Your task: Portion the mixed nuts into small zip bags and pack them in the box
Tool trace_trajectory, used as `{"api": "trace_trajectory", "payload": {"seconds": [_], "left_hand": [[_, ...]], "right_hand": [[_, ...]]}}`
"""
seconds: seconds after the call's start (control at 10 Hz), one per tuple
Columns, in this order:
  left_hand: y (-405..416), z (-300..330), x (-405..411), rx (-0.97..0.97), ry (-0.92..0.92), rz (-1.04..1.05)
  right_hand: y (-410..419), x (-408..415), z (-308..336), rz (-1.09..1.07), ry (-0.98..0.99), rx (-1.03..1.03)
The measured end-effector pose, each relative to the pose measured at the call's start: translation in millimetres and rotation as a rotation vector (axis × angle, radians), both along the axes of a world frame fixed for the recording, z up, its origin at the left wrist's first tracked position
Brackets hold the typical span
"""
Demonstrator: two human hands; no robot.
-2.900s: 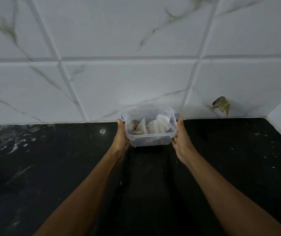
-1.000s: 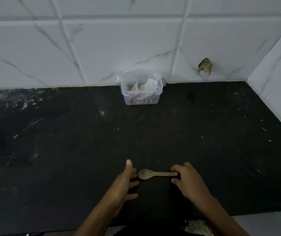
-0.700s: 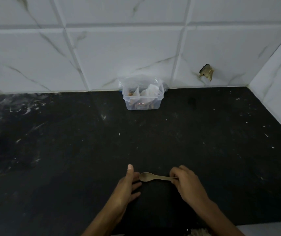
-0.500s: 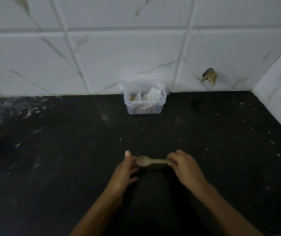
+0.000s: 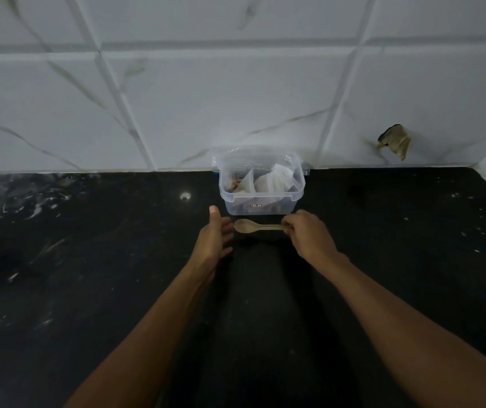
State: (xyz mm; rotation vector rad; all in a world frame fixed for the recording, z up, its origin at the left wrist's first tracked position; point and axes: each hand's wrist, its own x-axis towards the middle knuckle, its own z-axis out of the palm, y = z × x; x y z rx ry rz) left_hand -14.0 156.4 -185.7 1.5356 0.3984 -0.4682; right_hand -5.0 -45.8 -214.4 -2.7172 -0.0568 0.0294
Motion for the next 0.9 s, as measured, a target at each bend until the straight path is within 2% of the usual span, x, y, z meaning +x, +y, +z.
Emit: {"api": "trace_trajectory", "payload": {"seconds": [0.3, 0.7, 0.8, 0.9], "left_hand": [[-4.5, -23.2, 30.7, 0.010, 0.046, 0.057], [-3.0, -25.9, 21.7, 0.050, 0.008, 0.051], [3.6, -28.2, 10.1, 0.128, -0.058, 0.015], [9.2, -21.4, -3.9, 0.375, -0.258, -0.029]], "right_hand": [[6.2, 25.4, -33.2, -0.046, -0.015, 0.020], [5.8, 16.9, -29.3, -0.048, -0.007, 0.009], [6.4, 6.8, -25.9, -0.065, -0.037, 0.026], [9.5, -8.8, -19.1, -0.119, -0.089, 0.059]]}}
